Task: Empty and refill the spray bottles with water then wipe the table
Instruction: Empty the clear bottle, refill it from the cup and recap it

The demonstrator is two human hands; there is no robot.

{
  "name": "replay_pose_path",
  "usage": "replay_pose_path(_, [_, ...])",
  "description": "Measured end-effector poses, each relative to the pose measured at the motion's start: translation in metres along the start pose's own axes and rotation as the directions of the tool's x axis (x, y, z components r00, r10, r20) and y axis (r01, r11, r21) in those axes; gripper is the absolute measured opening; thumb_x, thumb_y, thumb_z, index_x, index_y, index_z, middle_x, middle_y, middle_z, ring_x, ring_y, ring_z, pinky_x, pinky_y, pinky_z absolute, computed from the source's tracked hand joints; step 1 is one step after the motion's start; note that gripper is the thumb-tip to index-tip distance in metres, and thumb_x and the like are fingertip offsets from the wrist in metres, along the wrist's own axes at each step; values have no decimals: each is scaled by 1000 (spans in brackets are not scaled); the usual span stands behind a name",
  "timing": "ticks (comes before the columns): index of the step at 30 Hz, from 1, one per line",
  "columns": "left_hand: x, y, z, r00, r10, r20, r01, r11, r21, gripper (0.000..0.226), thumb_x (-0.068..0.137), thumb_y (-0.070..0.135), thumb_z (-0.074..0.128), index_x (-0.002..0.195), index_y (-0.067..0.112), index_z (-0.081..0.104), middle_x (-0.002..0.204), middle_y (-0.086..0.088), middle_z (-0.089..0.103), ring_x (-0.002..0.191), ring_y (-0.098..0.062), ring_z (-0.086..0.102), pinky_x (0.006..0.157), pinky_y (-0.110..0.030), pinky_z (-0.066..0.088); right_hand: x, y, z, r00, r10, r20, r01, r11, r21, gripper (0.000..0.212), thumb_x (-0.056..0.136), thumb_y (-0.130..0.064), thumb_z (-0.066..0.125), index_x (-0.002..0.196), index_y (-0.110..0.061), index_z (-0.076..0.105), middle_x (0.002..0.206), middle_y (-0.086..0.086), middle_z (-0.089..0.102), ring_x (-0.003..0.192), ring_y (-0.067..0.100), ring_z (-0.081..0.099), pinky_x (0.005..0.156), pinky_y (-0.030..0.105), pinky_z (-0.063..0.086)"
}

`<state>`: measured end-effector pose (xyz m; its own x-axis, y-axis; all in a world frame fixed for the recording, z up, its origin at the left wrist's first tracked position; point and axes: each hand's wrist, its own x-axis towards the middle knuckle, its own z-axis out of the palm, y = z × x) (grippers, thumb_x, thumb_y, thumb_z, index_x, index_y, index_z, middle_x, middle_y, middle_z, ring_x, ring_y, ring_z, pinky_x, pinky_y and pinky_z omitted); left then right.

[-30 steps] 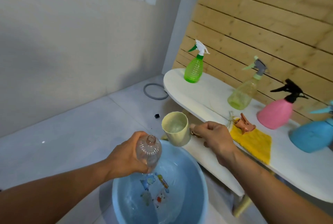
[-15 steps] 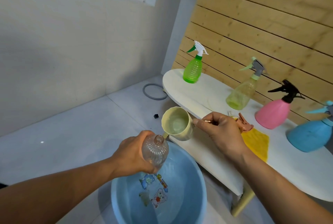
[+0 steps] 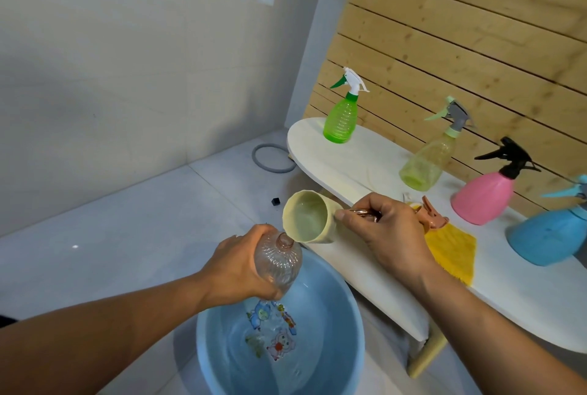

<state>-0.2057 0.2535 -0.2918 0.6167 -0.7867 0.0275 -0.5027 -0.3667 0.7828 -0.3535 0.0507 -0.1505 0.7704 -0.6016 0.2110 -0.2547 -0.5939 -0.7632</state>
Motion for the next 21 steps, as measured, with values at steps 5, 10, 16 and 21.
replay_pose_path(5, [1,0,0,1000,-12,-7,12,1000,0,108,41,64,96,132,57,38,115,23,61,107,-9,59,93,-36,55,-2,-7,-2,1000,-30,-2,30,999,-32,26,82,-34,83,69,-20,65,53,-13,54,51,3,43,49,14,34])
replay_pose_path(10, [2,-2,1,1000,-16,-15,16,1000,0,106,40,67,94,130,60,37,112,24,61,106,-8,59,92,-35,55,-4,-14,-4,998,-62,-17,60,993,-102,25,83,-35,82,70,-21,65,63,-9,55,59,4,48,55,16,36])
replay_pose_path(16, [2,-4,2,1000,-12,-17,12,1000,8,105,40,70,93,127,64,35,111,25,59,104,-9,59,88,-30,54,-6,-18,-7,994,-107,-30,101,983,-153,24,83,-34,82,70,-22,65,70,-5,58,65,5,50,56,16,37])
replay_pose_path(21, [2,-4,1,1000,-17,-17,17,1000,12,107,39,70,94,128,63,34,111,25,60,105,-10,60,89,-32,55,-7,-19,-7,989,-144,-31,136,974,-181,23,82,-35,81,70,-24,65,74,-5,59,68,6,52,58,17,37])
